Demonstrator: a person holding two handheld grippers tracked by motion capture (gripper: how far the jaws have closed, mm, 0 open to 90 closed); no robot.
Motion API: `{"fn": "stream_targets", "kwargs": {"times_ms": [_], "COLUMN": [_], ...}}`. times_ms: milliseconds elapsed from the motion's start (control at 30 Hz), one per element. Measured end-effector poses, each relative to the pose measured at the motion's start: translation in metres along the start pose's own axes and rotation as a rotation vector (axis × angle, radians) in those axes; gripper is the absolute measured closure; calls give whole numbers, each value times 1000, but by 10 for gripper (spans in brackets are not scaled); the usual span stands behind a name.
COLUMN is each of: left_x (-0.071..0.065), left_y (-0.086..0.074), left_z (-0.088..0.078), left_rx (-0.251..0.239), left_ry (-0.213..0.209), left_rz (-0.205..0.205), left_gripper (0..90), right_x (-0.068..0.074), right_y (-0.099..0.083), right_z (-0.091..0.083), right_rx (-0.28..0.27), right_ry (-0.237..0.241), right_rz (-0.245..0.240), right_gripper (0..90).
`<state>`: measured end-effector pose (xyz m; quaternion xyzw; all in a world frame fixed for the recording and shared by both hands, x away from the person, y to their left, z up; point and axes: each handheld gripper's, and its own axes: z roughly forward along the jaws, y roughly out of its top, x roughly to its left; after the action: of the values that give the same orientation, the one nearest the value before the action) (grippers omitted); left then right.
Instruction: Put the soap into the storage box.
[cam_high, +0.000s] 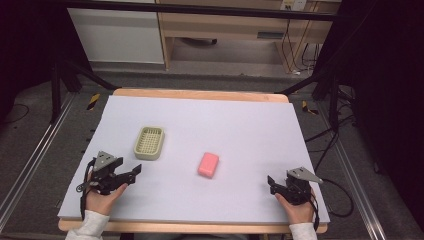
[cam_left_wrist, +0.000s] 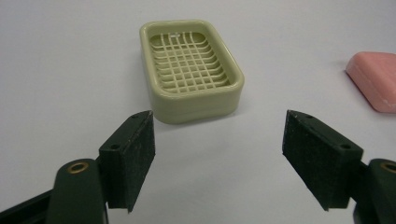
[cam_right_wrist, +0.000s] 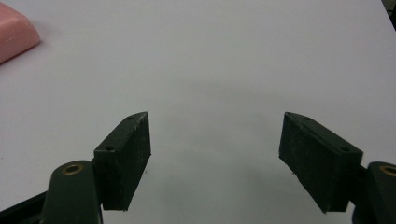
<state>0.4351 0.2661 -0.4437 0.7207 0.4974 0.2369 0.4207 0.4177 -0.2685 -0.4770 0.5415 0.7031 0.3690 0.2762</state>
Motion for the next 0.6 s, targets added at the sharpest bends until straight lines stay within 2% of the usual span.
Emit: {"fn": "stream_targets", "kwargs": {"times_ms": [600], "left_x": [-19], "left_y": [13], "left_z": [10], "left_rx": [11], "left_ry": [-35], "left_rz": [50], "left_gripper": [243], "right_x": [2], "right_y": [0], "right_z": [1], "right_rx": [-1], "right_ry": [-9], "right_rz": [-2], "right_gripper": [264]}}
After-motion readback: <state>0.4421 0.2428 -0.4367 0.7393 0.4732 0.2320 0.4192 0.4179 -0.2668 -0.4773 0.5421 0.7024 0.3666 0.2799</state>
